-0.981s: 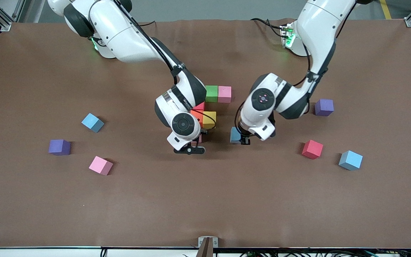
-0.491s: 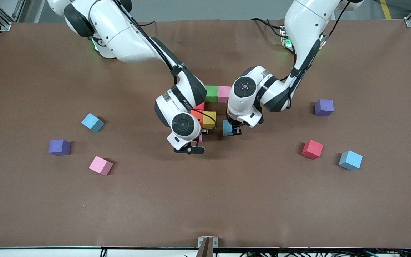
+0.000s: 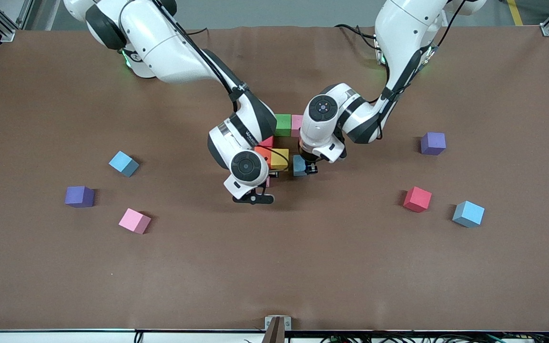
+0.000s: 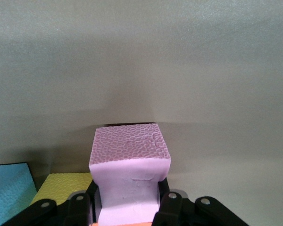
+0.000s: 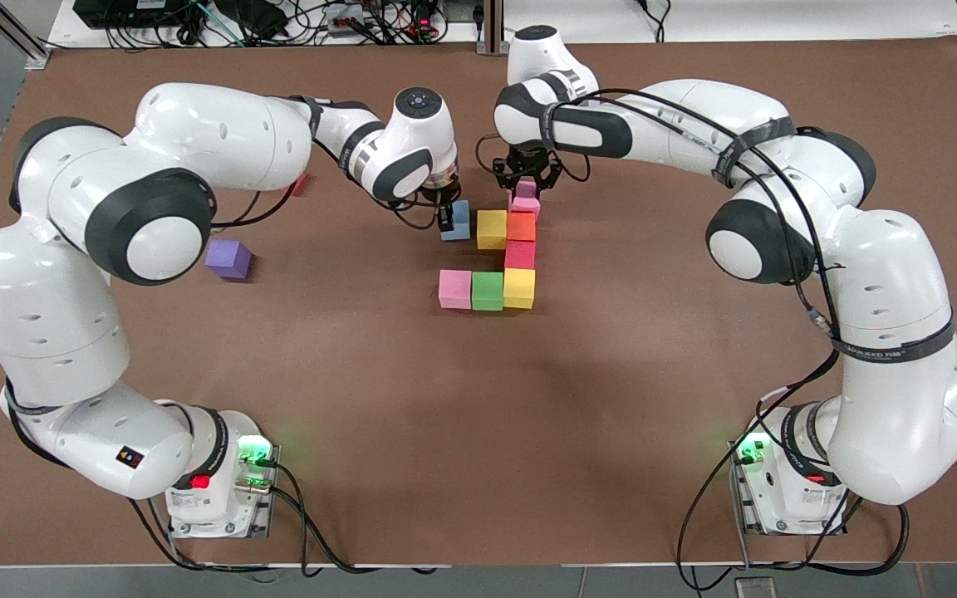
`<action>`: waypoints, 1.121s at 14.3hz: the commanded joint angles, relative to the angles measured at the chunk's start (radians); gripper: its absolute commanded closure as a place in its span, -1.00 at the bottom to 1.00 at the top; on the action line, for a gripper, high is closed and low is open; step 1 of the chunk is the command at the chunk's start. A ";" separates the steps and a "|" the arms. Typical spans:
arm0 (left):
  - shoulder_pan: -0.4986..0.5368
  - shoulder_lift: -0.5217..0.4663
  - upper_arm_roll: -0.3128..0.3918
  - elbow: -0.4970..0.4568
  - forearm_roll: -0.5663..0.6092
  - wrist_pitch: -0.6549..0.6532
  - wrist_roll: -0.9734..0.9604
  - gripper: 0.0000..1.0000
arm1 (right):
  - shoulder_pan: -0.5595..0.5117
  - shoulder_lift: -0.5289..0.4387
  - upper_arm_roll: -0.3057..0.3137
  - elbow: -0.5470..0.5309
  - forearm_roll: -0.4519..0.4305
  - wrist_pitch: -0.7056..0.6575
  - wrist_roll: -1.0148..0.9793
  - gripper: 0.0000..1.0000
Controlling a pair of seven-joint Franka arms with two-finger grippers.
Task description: Arrange 11 blocks into digit 3
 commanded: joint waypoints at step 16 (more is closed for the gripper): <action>-0.026 -0.037 0.003 -0.047 0.042 0.031 -0.023 0.68 | 0.020 0.005 -0.010 0.014 0.011 -0.013 0.017 0.20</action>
